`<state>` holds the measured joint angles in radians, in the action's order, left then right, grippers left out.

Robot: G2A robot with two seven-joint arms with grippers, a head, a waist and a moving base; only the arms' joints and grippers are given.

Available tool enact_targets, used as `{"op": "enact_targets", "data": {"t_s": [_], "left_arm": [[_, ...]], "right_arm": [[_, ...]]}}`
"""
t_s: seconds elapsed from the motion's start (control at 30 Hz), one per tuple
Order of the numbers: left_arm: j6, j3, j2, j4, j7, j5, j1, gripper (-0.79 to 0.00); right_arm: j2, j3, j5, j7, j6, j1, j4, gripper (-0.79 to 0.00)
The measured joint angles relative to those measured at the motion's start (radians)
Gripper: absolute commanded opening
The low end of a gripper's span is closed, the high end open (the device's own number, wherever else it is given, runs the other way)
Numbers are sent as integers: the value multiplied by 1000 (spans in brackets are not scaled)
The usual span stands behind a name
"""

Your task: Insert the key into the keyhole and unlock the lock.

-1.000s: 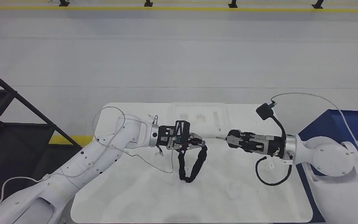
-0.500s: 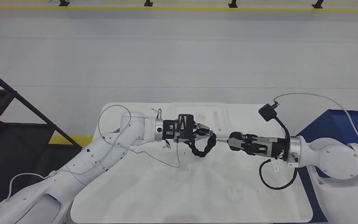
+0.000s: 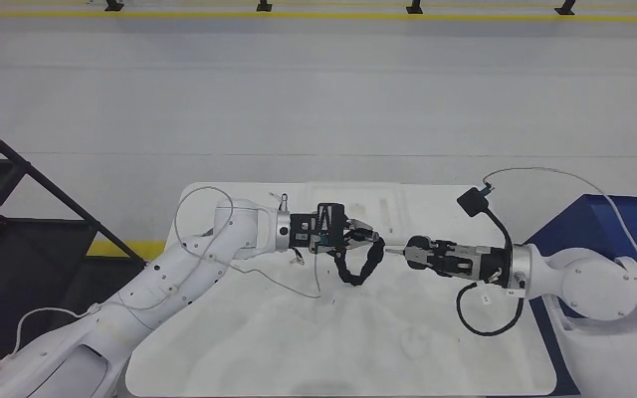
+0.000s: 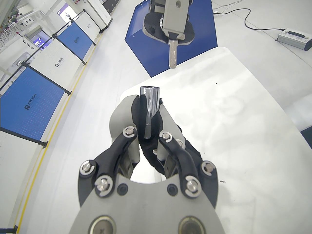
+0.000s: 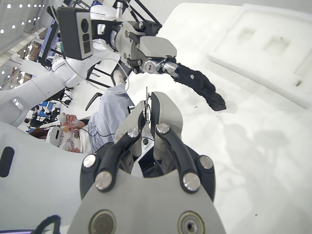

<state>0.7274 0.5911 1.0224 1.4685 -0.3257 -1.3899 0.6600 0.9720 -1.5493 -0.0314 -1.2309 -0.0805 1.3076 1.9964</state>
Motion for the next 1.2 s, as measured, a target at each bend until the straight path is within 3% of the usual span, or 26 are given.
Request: {"op": "enact_targets", "data": {"t_s": [0.17,0.37,0.57,1.2], "left_arm": [[-36,21,2,23,40,-32,20,-785],[-68,28,9,30,-3,-84,39,-785],[-43,19,25,8,-49,-96,35,-785],[5,-15,89,-90,-119,-114,-4,-785]], "right_arm": [[-8,3,18,-38,104,-21,49,-785],[-20,-5,113,-50,236,-27,146,-785],[-30,11,211,-62,342,-35,230,-785],[-46,87,351,-40,421,-71,278,-785]]}}
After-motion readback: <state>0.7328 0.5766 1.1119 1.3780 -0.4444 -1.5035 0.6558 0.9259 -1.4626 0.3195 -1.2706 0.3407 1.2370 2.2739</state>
